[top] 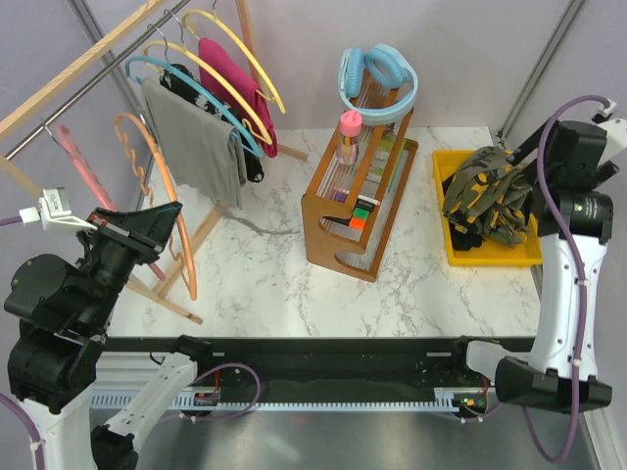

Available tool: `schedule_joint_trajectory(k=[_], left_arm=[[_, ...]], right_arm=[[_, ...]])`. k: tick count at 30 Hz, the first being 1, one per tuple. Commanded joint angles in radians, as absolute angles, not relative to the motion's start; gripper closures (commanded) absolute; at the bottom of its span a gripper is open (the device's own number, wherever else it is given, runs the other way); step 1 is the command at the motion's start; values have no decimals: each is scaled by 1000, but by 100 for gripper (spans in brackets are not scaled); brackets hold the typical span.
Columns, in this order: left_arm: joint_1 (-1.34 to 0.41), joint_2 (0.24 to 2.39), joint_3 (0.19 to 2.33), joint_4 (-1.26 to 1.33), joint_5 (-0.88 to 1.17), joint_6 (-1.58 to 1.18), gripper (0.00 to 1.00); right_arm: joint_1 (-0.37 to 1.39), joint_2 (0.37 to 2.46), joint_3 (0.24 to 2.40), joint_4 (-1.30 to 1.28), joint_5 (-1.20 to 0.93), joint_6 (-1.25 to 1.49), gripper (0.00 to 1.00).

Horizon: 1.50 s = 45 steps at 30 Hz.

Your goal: Remove the trousers from the hanger

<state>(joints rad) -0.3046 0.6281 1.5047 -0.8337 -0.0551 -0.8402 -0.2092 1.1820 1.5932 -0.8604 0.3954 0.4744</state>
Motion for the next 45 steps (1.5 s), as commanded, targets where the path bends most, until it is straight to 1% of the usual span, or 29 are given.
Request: schedule_joint_trajectory(k=[1, 2, 3, 5, 9, 14, 18, 21, 29, 33, 40, 45], left_arm=[[-302, 669, 1522, -690, -210, -893, 98], [-302, 682, 1528, -687, -239, -902, 98], [-301, 690, 1529, -683, -253, -911, 98], [-302, 710, 1529, -647, -282, -914, 98], [-301, 747, 1539, -601, -354, -922, 98], [-301, 787, 1549, -557, -429, -919, 98], [-302, 819, 1542, -482, -483, -884, 98], [-302, 828, 1508, -385, -480, -821, 98], [-302, 841, 1450, -364, -569, -833, 98], [-302, 844, 1405, -324, -568, -825, 98], [-302, 807, 1283, -121, -592, -716, 98], [-302, 807, 1275, -153, -643, -736, 98]], right_arm=[[-91, 1117, 1609, -801, 243, 456, 2], [-27, 1115, 1609, -790, 241, 451, 2], [-6, 1112, 1612, -788, 242, 448, 2], [95, 1103, 1600, -764, 242, 431, 2], [202, 1072, 1559, -700, 196, 420, 2], [317, 1029, 1514, -631, 201, 428, 2], [347, 1014, 1506, -615, 207, 425, 2], [354, 1011, 1500, -607, 213, 414, 2], [359, 993, 1489, -588, 210, 400, 2], [357, 988, 1491, -584, 210, 394, 2], [357, 989, 1483, -583, 215, 374, 2], [357, 986, 1488, -583, 216, 364, 2]])
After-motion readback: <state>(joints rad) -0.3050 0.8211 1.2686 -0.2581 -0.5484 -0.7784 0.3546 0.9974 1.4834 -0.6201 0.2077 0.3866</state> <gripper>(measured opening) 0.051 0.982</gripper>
